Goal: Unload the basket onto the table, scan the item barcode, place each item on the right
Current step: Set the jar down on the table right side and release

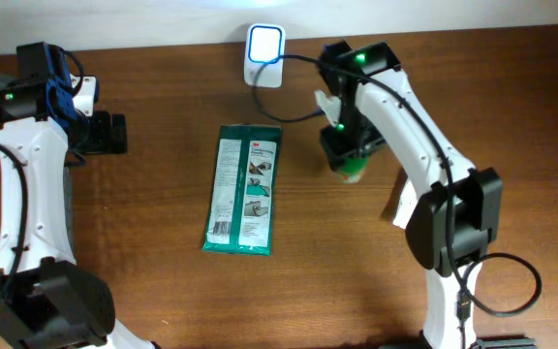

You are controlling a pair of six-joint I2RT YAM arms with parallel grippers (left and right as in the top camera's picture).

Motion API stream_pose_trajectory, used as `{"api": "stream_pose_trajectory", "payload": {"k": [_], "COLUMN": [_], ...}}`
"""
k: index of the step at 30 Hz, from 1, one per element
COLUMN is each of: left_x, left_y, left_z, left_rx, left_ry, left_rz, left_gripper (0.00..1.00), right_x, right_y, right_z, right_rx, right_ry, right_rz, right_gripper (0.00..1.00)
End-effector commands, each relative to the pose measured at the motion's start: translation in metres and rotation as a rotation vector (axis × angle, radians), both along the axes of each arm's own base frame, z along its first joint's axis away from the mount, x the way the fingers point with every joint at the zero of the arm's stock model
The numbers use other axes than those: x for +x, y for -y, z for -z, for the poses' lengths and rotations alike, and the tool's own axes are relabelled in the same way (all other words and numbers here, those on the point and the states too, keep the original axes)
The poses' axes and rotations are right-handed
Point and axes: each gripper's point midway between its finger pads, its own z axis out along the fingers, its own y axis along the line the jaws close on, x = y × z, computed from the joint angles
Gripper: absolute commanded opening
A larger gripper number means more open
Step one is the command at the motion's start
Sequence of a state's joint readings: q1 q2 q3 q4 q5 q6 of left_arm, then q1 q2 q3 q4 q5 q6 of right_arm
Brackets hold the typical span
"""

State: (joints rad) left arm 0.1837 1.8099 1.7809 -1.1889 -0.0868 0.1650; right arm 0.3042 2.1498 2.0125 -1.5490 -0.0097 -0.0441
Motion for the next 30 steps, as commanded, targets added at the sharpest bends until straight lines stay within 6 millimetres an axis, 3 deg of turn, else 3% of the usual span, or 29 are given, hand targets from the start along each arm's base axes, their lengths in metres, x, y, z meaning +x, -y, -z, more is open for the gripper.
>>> {"api": "stream_pose_trajectory", "payload": {"k": [1,8,14,22,26,30], "left_x": [-0.002,-0.002,-0.002,-0.002,-0.002,-0.002], "left_y": [-0.002,-0.002,-0.002,-0.002,-0.002,-0.002], "left_z": [-0.008,-0.008,-0.008,-0.008,-0.008,-0.008], "left_rx": [0.013,0.013,0.013,0.013,0.013,0.013], "left_ry": [0.016,0.016,0.016,0.016,0.016,0.016], "left_rz": [0.003,0.003,0.003,0.003,0.003,0.003], "left_gripper": [0.99,1.00,0.99,0.99,0.99,0.99], "right_x": [-0.003,-0.004,-0.009,-0.016,-0.009,0.013], "right_y": [0.030,0.068,0.072,0.073,0.072,0.063], "right_z": [0.015,0.035,0.057,0.061,0.052,0.011], "right_rx": [-0.006,-0.008,-0.005,-0.011,-0.005,0.049], "right_ry": [-0.054,-0.084,-0.099,-0.125,-0.102,-0.024], "right_rz": [0.121,0.238,0.250,0.250,0.251,0.253], "right_gripper": [0.56,0.56,0.57,0.81,0.97,0.98]}}
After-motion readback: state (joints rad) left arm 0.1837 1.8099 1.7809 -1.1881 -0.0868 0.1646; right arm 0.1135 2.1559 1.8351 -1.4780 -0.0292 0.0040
